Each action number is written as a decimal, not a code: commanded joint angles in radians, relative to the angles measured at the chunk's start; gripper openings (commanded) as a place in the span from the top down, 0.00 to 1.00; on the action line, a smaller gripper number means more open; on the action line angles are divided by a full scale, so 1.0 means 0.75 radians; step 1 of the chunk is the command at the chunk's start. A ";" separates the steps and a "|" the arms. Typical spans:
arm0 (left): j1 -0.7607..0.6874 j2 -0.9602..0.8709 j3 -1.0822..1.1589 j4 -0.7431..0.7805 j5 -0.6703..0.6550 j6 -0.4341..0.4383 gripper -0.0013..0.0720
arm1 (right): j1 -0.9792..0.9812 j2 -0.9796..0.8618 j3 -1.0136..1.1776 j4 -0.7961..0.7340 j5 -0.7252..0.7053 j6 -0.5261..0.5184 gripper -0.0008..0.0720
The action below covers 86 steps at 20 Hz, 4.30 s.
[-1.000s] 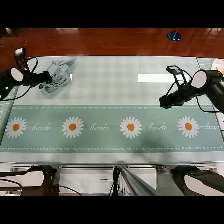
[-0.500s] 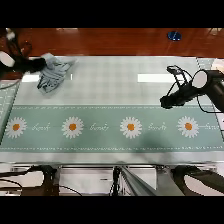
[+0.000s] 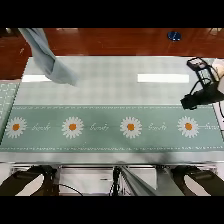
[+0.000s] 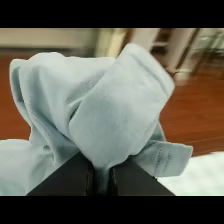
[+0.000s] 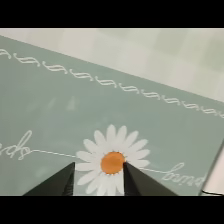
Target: Fold the shirts.
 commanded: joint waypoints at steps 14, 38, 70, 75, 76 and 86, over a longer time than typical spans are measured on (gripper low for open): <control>-0.748 -0.155 -0.221 -0.026 -0.299 -0.016 0.95 | 0.001 0.298 0.001 -0.084 0.095 0.009 0.46; 0.178 0.309 -1.642 -0.454 -0.283 0.178 0.20 | 0.001 0.297 -0.001 -0.027 0.026 -0.021 0.46; -0.028 -0.574 -1.550 -1.037 -0.201 0.534 0.95 | -0.753 0.056 -0.181 0.848 -0.171 -0.267 0.28; -0.027 -0.574 -1.550 -1.038 -0.231 0.573 0.95 | -1.006 -0.103 -0.494 1.329 -0.046 -0.552 0.28; -0.027 -0.574 -1.550 -1.038 -0.230 0.573 0.95 | -0.993 -0.137 -0.534 1.382 -0.008 -0.608 0.28; 0.100 -0.574 -1.549 -1.039 -0.321 0.594 0.95 | -0.689 -0.408 -0.585 1.291 -0.143 -0.693 0.28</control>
